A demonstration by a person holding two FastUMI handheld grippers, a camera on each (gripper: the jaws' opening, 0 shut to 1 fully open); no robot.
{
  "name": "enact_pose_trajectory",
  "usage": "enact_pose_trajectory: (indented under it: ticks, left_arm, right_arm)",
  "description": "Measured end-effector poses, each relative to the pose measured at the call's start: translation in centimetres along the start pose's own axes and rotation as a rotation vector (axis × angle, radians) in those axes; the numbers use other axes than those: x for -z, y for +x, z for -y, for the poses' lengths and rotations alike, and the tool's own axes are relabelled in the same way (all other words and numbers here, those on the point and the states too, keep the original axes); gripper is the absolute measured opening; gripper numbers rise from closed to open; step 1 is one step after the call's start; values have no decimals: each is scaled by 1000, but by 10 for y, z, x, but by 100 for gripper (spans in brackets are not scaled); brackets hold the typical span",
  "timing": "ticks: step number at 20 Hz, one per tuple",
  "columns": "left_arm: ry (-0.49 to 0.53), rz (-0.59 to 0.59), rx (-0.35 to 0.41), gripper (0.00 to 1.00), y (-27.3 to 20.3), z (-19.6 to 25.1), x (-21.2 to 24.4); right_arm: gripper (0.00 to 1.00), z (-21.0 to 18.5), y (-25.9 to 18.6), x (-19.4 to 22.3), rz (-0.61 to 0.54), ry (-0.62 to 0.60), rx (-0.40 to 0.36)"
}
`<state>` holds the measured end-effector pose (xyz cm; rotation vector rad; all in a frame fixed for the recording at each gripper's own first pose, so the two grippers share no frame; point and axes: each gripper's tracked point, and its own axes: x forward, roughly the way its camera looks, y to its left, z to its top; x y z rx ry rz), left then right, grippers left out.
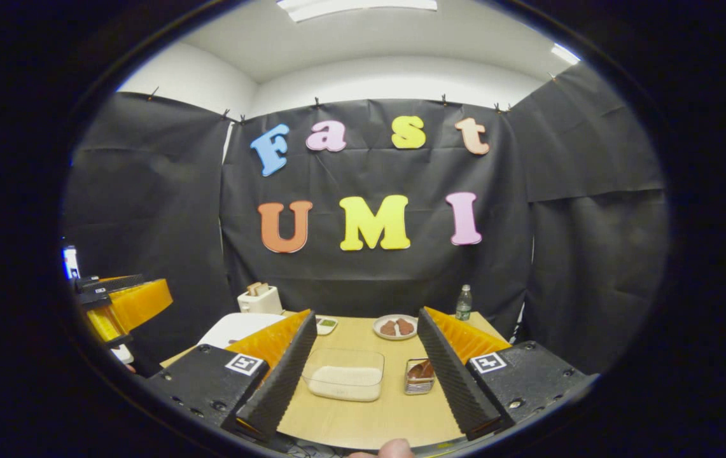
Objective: Close the left gripper, press the button to open the rice cooker; take a wooden spoon from the chopstick holder with the right hand, scoop a spoonful of rice and pour it into the rice cooker, then put the wooden spoon back into the chopstick holder.
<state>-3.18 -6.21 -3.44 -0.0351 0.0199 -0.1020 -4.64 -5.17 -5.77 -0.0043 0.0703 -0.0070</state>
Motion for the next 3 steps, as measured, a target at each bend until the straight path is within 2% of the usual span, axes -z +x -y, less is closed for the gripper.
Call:
enact_pose_trajectory:
  ticks: [3]
  left_arm:
    - [-14,-9,7,94,8,3,1]
  right_arm:
    - [100,8,4,-1,9,6,18]
